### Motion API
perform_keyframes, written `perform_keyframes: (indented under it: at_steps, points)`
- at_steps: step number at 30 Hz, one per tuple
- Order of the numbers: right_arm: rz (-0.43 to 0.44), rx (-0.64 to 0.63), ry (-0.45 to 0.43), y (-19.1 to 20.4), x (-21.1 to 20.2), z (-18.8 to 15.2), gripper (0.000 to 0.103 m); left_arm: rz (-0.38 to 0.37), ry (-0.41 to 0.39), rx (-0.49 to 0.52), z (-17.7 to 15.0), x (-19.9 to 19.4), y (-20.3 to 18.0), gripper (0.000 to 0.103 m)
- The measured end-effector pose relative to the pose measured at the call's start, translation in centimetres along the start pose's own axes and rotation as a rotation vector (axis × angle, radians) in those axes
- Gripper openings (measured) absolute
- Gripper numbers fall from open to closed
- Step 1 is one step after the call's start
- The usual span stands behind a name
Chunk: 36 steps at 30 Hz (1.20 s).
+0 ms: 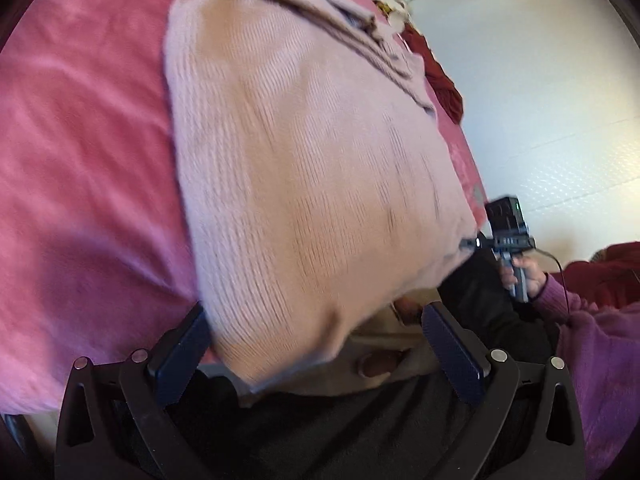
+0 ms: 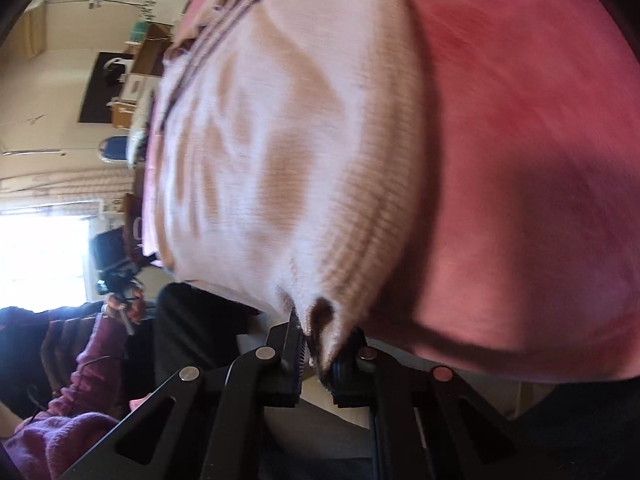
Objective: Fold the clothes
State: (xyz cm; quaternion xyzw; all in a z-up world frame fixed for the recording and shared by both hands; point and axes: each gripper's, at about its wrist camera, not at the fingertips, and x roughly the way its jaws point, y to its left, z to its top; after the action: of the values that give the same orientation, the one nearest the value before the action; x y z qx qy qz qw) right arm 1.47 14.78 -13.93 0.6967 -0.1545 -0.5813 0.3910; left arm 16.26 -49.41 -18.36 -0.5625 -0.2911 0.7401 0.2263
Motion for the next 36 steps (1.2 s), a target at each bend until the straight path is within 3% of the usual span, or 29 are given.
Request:
perform_keyframes:
  at_steps: [9, 13, 17, 26, 28, 29, 30, 32, 34, 36]
  points:
    - [0.029, -0.029, -0.053, 0.3, 1.6, 0.6, 0.023, -0.012, 0.007, -0.021, 0.4, 1.0, -0.7, 0.102]
    - [-0.037, -0.004, -0.021, 1.0, 0.8, 0.6, 0.023, -0.039, 0.057, -0.082, -0.4, 1.4, 0.1, 0.102]
    - [-0.157, -0.041, -0.02, 2.1, 0.1, 0.8, 0.024, 0.017, 0.145, -0.078, -0.9, 3.8, -0.1, 0.102]
    - [-0.188, -0.036, -0.005, 2.7, 1.3, 2.1, 0.028, 0.023, 0.126, -0.145, 0.3, 5.6, 0.8, 0.102]
    - [-0.172, 0.006, -0.014, 2.3, 1.6, 2.3, 0.024, 0.034, 0.125, -0.136, 0.3, 5.7, 0.7, 0.102]
    - [-0.16, 0.03, -0.019, 2.0, 1.6, 2.4, 0.011, 0.036, 0.125, -0.131, 0.3, 5.7, 0.7, 0.102]
    - [-0.137, 0.053, -0.02, 1.7, 1.6, 2.4, 0.009, 0.033, 0.125, -0.125, 0.2, 5.5, 0.6, 0.101]
    - [-0.064, 0.104, -0.025, 1.1, 1.5, 2.2, 0.008, 0.012, 0.117, -0.127, -0.1, 5.0, 0.7, 0.085]
    - [0.013, 0.141, -0.039, 0.7, 1.4, 2.0, 0.008, -0.021, 0.097, -0.14, -0.5, 4.2, 1.0, 0.049]
    - [0.081, 0.164, -0.058, 0.5, 1.2, 2.0, 0.008, -0.073, 0.045, -0.169, -1.0, 3.2, 1.5, 0.04]
